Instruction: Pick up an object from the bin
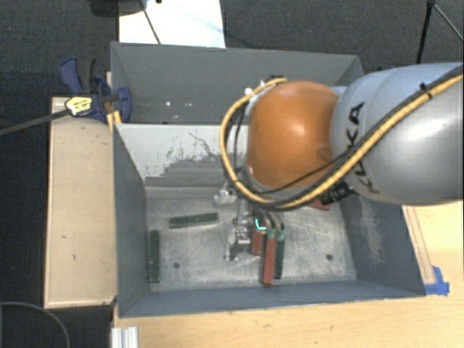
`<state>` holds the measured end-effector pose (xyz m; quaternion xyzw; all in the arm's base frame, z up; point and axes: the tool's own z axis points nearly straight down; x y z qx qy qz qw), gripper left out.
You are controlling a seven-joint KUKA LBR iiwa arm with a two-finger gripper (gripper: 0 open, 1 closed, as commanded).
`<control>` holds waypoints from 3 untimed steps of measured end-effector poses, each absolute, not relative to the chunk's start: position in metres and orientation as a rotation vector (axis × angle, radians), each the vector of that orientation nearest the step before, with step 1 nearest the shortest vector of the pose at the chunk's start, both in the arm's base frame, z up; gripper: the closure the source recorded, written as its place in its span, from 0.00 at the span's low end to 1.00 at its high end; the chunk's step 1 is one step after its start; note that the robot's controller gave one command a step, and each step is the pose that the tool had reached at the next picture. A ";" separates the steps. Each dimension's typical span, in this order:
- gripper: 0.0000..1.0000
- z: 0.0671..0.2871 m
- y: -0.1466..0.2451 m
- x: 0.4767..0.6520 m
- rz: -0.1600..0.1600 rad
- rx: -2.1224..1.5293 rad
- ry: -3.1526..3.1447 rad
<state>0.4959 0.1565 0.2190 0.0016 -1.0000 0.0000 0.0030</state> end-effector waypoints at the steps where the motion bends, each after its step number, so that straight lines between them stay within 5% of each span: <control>1: 0.00 0.223 0.156 0.498 -0.002 -0.002 -3.143; 2: 0.00 0.174 0.155 0.560 -0.005 0.081 -3.153; 3: 0.00 0.102 0.127 0.552 -0.002 0.089 -3.146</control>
Offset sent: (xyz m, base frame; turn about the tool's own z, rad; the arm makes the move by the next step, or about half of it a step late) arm 0.0957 -0.0029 -0.0818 -0.0762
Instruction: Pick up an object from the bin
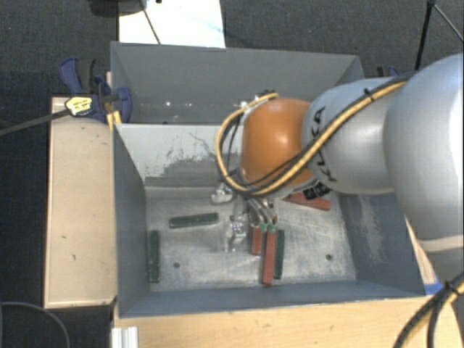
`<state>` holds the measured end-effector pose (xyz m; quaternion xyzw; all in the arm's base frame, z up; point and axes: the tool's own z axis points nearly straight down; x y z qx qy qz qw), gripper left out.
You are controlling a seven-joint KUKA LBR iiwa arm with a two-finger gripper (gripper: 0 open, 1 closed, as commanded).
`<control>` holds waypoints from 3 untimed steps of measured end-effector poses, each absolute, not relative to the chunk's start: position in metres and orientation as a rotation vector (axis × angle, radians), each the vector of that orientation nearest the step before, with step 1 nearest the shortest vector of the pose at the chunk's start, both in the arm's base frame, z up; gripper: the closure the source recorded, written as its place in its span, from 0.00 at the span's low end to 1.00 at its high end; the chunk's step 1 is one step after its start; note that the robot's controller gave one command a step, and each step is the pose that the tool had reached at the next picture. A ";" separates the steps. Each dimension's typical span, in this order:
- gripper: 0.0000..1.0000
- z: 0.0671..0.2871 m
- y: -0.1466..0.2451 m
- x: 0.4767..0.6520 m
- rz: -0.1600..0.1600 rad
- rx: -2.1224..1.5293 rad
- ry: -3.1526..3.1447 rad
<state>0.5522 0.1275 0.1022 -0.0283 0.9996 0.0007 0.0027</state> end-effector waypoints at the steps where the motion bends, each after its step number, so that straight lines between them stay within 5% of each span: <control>1: 1.00 0.075 0.159 0.589 0.007 0.045 3.128; 2: 1.00 0.075 0.159 0.589 0.007 0.047 3.128; 3: 1.00 0.271 0.156 0.575 0.003 -0.026 3.133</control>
Offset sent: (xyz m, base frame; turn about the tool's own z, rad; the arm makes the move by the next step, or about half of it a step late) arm 0.0000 0.0000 0.0000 0.0000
